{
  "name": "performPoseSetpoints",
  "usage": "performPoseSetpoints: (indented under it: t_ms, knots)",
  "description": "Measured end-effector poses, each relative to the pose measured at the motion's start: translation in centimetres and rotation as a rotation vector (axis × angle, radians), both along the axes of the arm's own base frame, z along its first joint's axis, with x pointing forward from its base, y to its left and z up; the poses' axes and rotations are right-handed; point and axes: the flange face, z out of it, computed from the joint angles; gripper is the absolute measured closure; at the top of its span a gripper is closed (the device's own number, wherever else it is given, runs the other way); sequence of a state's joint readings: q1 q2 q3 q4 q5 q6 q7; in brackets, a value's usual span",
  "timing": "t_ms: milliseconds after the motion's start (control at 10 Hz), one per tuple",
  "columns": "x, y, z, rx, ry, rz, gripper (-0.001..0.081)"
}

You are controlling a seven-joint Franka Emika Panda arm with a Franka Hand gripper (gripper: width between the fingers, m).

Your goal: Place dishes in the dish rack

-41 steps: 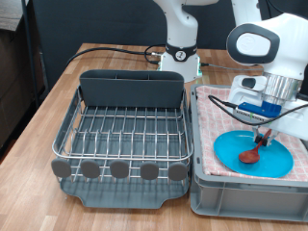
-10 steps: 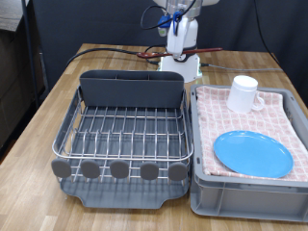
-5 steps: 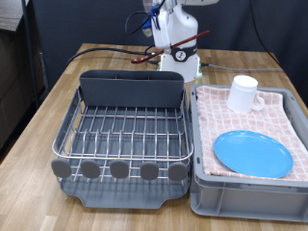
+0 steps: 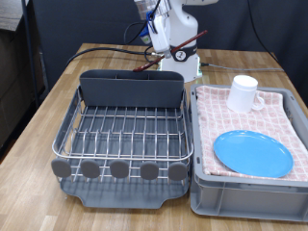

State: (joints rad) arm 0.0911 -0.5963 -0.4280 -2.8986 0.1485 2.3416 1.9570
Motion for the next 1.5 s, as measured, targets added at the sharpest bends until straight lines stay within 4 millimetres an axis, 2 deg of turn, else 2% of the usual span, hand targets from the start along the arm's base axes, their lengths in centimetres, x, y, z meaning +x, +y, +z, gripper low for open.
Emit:
performPoseSetpoints:
  t_ms: [700, 1000, 1200, 1300, 1400, 1500]
  knots:
    - [-0.9, -4.9, -3.4, 0.084, -0.021, -0.028, 0.0722]
    - [-0.7, -5.7, -4.4, 0.064, -0.018, -0.018, 0.0722]
    - [0.2, -5.4, -3.8, -0.058, -0.013, -0.013, 0.071]
    - [0.6, -4.9, -3.3, -0.145, 0.012, -0.02, 0.055]
    - [1.0, -4.2, -2.7, -0.237, 0.038, -0.035, 0.055]
    - [1.5, -3.3, -2.2, -0.331, 0.052, -0.044, 0.0385]
